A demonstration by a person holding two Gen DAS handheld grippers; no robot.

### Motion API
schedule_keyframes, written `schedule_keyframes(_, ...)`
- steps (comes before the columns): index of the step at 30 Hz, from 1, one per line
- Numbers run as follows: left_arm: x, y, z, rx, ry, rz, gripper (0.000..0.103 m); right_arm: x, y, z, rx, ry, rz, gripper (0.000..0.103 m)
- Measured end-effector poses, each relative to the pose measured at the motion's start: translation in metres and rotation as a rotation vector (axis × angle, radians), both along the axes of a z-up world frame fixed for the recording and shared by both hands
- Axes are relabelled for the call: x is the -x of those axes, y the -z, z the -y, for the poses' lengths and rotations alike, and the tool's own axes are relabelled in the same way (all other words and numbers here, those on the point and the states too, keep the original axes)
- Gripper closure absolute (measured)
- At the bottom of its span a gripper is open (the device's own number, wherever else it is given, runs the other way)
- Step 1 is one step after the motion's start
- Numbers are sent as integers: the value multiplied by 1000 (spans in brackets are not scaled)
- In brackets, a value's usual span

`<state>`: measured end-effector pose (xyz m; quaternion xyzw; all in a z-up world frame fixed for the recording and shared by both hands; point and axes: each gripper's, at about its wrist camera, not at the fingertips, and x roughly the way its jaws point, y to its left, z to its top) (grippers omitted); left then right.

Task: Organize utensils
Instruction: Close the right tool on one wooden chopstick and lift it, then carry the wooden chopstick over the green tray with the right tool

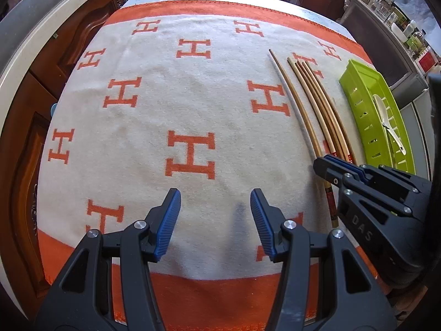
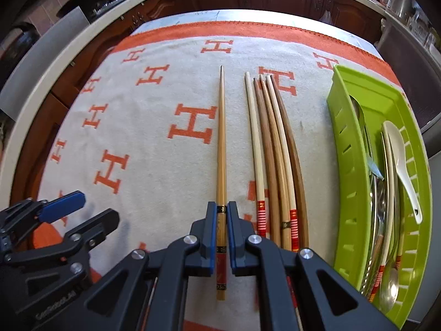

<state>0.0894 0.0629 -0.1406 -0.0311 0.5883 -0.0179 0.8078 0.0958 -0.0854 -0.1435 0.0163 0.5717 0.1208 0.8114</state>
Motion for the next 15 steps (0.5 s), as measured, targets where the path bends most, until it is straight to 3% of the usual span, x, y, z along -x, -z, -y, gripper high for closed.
schedule_keyframes(5, 1, -5, 6, 12, 3, 6, 53, 12, -20, 18, -103, 37, 25, 96)
schedule_keyframes(15, -1, -10, 42, 21, 63, 2, 53, 37, -58, 74, -154, 128, 120, 96)
